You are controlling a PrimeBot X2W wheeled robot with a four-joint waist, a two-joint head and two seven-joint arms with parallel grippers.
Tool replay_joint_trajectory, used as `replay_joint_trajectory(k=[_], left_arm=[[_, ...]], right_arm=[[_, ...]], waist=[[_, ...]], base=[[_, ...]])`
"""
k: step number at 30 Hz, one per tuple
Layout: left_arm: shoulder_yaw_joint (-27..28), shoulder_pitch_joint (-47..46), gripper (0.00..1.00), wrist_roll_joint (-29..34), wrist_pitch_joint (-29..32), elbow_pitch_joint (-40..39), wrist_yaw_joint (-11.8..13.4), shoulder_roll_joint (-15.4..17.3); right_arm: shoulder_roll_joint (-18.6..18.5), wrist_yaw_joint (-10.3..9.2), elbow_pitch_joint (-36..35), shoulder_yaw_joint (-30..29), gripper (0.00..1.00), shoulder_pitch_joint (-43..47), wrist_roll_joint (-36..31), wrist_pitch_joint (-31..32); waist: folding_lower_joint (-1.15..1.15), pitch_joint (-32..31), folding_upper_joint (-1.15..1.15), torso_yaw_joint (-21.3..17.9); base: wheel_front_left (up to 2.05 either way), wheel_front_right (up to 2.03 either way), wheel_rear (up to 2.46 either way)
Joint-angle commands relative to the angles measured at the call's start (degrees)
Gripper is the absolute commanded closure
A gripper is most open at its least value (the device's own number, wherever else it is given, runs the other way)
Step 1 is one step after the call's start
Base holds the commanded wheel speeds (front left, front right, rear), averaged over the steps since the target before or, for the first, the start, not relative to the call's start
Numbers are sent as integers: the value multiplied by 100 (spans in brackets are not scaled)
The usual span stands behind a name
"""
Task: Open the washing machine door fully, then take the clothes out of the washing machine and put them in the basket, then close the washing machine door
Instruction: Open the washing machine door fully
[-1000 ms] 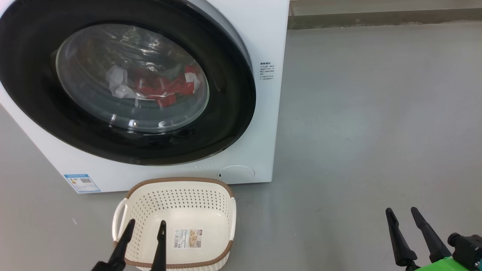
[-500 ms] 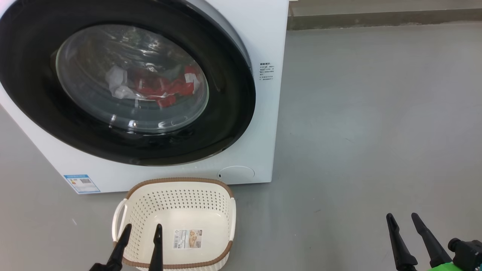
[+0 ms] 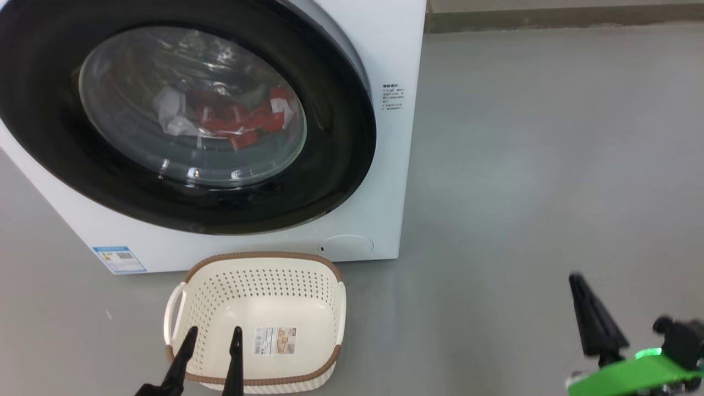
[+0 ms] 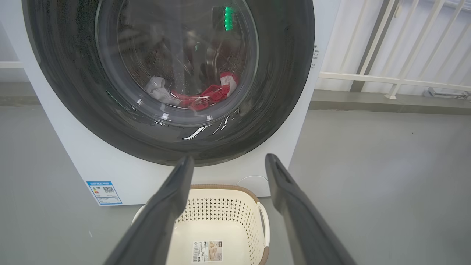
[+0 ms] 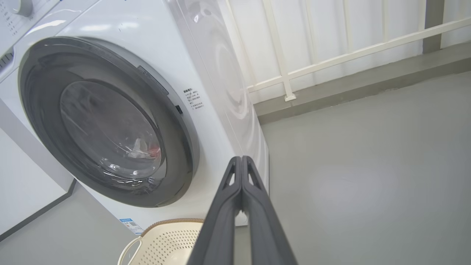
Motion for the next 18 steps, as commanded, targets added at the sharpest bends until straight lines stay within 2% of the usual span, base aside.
replay_joint_trajectory(k=[1,11,15,18], left_arm=[[143,-184,0,-17,-70,-172,76,40],[-113,-609,0,-141,-70,-247,181,40],[-176,-738,0,-182,-70,-303,222,40],[-210,-844,0,-205,-70,-322,244,40]], right_arm=[[-156,37,-275,140,100,-500,151,-59],[-467,37,-311,470,100,-1968,986,-59],[-657,37,-189,624,100,-2560,1259,-59],[-773,37,-32,863,100,-2976,1697,-59]], waist=[[0,106,0,14],[0,513,0,245],[0,709,0,361],[0,868,0,449]], base=[[0,0,0],[0,0,0],[0,0,0],[0,0,0]])
